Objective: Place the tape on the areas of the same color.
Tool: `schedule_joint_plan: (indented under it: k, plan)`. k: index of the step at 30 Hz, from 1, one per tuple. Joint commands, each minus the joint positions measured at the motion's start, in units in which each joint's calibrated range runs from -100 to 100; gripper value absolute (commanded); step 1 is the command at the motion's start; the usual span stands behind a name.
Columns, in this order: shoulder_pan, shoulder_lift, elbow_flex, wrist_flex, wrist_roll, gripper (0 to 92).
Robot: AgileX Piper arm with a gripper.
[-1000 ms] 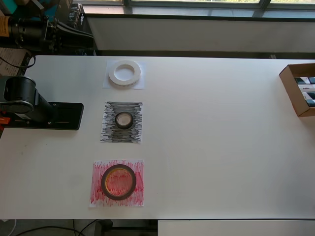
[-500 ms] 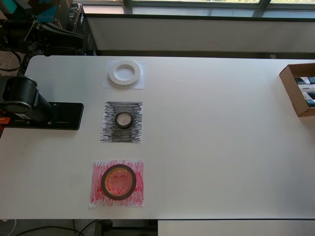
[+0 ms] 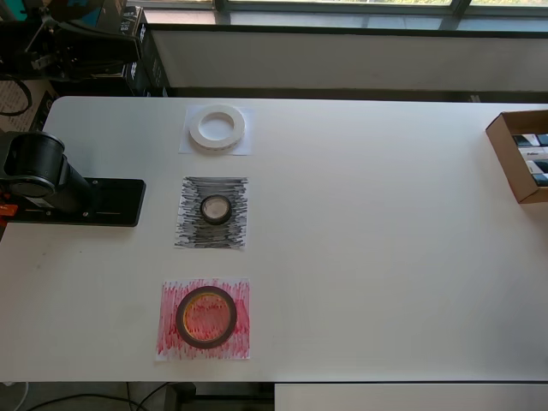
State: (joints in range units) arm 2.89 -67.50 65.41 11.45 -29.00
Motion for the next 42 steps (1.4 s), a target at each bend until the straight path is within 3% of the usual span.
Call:
schedule_joint_plan:
  k: [1, 9, 21, 26, 42]
  plan:
    - [0.36, 0.52, 1.52, -0.2, 0.35, 2.6]
    - [0.91, -7.52, 8.15, -0.2, 5.84, 0.1]
    - [1.15, -16.59, 17.15, -0.12, 6.49, 0.1]
    - [1.54, -18.93, 17.69, 0.14, 9.68, 0.1]
    - [1.7, -30.44, 25.87, -0.12, 9.44, 0.1]
